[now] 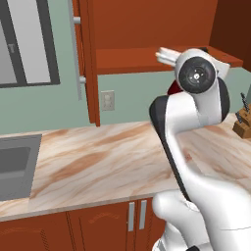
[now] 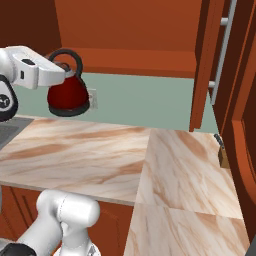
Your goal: Open the cabinet, pick the kettle from the cabinet, and place it in the sink.
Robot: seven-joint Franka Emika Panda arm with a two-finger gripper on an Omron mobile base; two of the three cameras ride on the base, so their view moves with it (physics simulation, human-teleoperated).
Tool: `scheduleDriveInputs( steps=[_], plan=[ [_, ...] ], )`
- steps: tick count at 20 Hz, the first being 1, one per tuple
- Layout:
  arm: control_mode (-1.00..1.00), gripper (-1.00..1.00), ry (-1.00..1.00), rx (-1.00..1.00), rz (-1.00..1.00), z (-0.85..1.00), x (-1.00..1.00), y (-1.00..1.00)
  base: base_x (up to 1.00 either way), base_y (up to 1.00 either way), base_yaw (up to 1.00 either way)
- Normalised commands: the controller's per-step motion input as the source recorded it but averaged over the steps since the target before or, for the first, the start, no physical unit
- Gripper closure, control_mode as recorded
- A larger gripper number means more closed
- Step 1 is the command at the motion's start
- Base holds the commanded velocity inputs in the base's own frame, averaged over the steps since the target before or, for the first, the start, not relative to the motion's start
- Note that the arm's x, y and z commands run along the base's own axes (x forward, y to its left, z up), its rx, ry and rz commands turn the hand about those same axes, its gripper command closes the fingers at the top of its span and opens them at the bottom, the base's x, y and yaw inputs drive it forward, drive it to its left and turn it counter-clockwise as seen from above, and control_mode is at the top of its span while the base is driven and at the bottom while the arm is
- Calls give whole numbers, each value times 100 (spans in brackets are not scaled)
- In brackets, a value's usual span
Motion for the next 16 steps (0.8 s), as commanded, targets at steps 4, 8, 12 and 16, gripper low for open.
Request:
scheduleDriveInputs(
  steps=[4,8,12,16],
  plan=[
    [-100,100,0,0,-10,-41,-39,0,0,0,0],
    [-100,100,0,3,-7,-44,-23,-1,0,0,0],
    [-100,100,0,10,-5,-50,-3,-1,0,0,0],
    [-100,100,0,12,-4,-49,-1,-1,0,0,0]
  ],
)
